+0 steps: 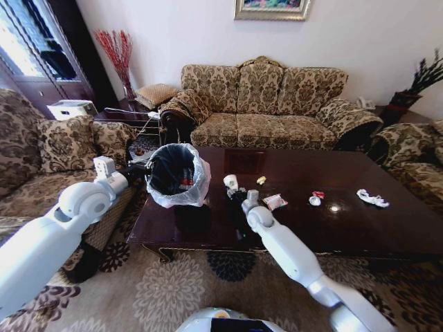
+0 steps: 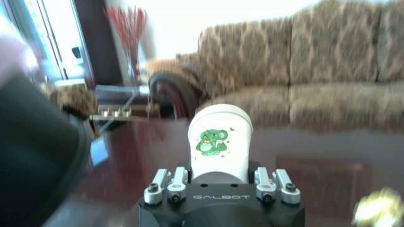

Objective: Move to the front of the table and place the trash on the table into the trash bin.

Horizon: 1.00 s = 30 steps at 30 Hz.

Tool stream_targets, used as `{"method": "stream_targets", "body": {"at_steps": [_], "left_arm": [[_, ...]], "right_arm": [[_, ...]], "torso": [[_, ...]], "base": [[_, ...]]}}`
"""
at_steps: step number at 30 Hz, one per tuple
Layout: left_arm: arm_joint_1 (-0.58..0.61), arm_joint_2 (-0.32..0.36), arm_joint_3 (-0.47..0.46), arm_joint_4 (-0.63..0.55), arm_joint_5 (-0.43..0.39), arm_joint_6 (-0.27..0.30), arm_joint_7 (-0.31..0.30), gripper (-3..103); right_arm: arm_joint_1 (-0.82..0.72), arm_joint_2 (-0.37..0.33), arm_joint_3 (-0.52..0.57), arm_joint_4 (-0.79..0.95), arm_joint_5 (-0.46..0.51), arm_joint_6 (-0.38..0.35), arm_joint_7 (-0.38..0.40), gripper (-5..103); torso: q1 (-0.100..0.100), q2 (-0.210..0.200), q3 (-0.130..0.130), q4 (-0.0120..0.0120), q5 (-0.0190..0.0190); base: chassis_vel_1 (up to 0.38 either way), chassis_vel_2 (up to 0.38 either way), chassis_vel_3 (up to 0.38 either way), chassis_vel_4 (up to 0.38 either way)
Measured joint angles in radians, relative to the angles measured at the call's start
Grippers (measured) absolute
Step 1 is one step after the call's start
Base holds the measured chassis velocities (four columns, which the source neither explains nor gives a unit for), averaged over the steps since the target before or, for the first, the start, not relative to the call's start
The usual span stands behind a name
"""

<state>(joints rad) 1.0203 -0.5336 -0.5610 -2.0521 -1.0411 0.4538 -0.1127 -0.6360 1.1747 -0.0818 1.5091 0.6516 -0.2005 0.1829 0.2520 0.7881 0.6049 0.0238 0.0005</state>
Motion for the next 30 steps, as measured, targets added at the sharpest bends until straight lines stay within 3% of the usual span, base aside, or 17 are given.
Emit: {"method": "stream_targets", "body": {"at_steps": [3,11,13,18,24,28,30], "left_arm": [[0.0,-0.002,0.008,-0.002,0.0,0.0,0.001,3],[0.001,-0.003,0.016,-0.005,0.003,0.0,0.001,3],[0.02,-0.004,0.017,-0.013,0.014,0.002,0.0,3],[0.03,-0.002,0.019,-0.022,0.021,0.005,-0.003,3],[0.03,0.003,0.018,-0.022,0.019,0.007,-0.006,3],[0.032,0.003,0.012,-0.021,0.019,0.007,-0.006,3],[0.034,0.003,0.011,-0.021,0.019,0.007,-0.006,3]], "right_arm": [[0.052,-0.054,0.004,0.117,0.04,-0.019,0.019,45],[0.23,-0.087,-0.084,0.266,0.172,-0.081,0.043,45],[0.391,-0.043,-0.17,0.299,0.219,-0.121,0.047,45],[0.506,0.011,-0.292,0.316,0.298,-0.139,0.06,45],[0.519,0.03,-0.425,0.338,0.32,-0.143,0.071,45],[0.482,0.021,-0.45,0.372,0.319,-0.159,0.091,42],[0.475,0.019,-0.453,0.379,0.319,-0.162,0.094,47]], "torso": [[0.0,0.0,0.0,-0.0001,0.0],[0.0,0.0,0.0,0.0003,-0.0002],[0.0,0.0,0.0,0.0001,-0.0005],[0.0,0.0,0.0,0.0004,-0.0006],[0.0,0.0,0.0,0.0002,-0.0003],[0.0,0.0,0.0,-0.0003,0.0],[0.0,0.0,0.0,-0.0003,0.0]], "base": [[0.0,0.0,0.0,0.0],[0.0,0.0,0.0,0.0],[0.0,0.0,0.0,0.0],[0.0,0.0,0.0,0.0],[0.0,0.0,0.0,0.0],[0.0,0.0,0.0,0.0],[0.0,0.0,0.0,0.0]]}}
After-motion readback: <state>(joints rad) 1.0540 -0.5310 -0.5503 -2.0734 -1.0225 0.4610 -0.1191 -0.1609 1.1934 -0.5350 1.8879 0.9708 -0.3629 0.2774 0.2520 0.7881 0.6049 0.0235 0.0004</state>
